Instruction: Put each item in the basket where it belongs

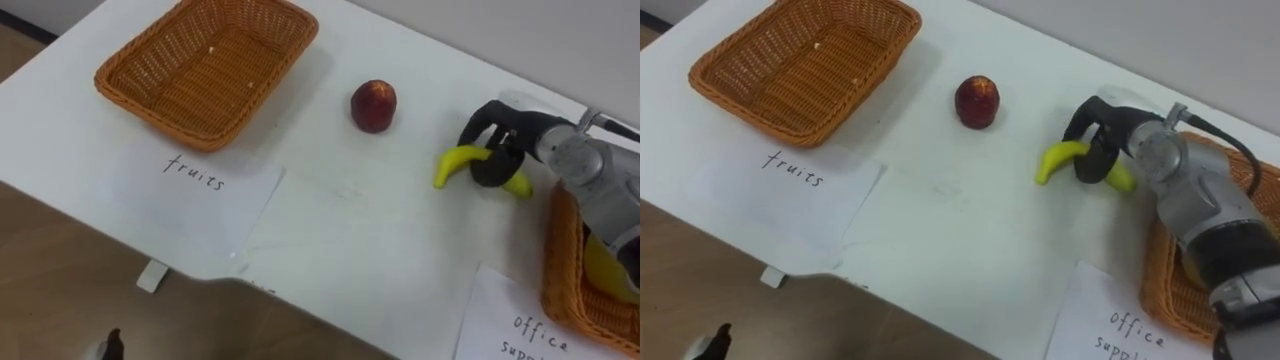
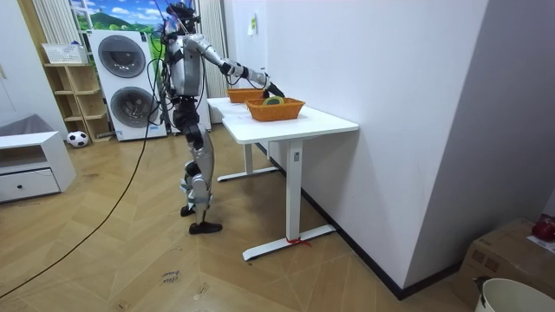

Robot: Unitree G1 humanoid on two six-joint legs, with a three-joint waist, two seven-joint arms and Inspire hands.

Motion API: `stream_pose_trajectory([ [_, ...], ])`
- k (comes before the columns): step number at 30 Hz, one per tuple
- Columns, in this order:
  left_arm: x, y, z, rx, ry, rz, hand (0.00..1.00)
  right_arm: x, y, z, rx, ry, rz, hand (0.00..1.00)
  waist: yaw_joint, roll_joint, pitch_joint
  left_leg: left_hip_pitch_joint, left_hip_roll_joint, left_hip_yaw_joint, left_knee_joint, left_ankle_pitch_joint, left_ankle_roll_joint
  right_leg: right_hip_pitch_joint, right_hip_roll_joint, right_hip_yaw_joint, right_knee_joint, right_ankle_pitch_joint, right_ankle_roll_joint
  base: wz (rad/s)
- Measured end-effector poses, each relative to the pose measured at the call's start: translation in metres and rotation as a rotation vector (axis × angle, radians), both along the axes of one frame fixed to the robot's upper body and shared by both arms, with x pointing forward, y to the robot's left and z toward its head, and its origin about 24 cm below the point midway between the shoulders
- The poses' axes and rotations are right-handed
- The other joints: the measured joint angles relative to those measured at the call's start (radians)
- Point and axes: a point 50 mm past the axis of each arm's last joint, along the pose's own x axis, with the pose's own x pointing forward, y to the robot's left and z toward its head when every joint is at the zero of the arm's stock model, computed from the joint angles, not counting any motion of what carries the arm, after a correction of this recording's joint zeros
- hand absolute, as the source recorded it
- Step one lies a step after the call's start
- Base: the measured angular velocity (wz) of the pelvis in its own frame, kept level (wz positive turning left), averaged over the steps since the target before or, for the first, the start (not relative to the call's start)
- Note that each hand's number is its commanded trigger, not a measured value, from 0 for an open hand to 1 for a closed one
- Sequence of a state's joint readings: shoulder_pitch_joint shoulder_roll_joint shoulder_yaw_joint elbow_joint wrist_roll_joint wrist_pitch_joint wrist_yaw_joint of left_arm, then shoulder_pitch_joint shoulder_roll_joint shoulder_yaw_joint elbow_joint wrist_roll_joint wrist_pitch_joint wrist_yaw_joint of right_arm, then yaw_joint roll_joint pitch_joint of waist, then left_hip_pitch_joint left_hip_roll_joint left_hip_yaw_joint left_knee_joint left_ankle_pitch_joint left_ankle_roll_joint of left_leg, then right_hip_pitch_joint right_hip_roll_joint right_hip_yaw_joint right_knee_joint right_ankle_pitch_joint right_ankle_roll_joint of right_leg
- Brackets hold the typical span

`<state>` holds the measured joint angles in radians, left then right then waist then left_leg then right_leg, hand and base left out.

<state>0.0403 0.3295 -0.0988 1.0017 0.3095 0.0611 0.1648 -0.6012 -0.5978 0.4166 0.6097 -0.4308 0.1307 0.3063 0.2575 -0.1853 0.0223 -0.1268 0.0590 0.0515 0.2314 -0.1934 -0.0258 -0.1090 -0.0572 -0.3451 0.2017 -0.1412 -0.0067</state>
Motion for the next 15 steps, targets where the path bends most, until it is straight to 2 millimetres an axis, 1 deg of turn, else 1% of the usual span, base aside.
stream_pose_trajectory([
  [3,0.000,0.000,0.000,-0.001,-0.001,0.001,0.00,0.000,0.003,-0.001,0.046,0.017,0.014,1.00,-0.004,-0.001,0.0053,0.006,0.000,0.000,-0.003,0.000,0.000,0.005,0.000,0.000,0.000,0.000,0.000,0.00],
  [5,0.000,0.000,0.000,0.000,-0.004,0.002,0.00,-0.001,0.003,-0.002,0.071,0.019,0.012,1.00,-0.005,-0.004,0.0070,0.008,0.000,0.000,-0.009,0.000,0.000,0.004,0.000,0.001,0.000,0.000,0.000,0.00],
  [11,-0.001,0.000,0.000,0.014,-0.011,0.009,0.00,0.000,0.005,-0.001,0.076,0.016,0.019,1.00,-0.009,-0.005,0.0059,0.009,0.000,-0.004,-0.011,0.000,0.000,0.007,0.001,-0.001,0.000,0.000,0.000,0.00],
  [15,-0.007,0.002,-0.001,0.014,0.003,0.027,0.00,0.000,0.020,0.008,0.112,-0.010,0.080,1.00,-0.024,0.002,0.0034,0.009,0.000,-0.004,-0.010,0.000,0.000,0.007,0.001,0.001,-0.001,0.000,0.000,0.00],
])
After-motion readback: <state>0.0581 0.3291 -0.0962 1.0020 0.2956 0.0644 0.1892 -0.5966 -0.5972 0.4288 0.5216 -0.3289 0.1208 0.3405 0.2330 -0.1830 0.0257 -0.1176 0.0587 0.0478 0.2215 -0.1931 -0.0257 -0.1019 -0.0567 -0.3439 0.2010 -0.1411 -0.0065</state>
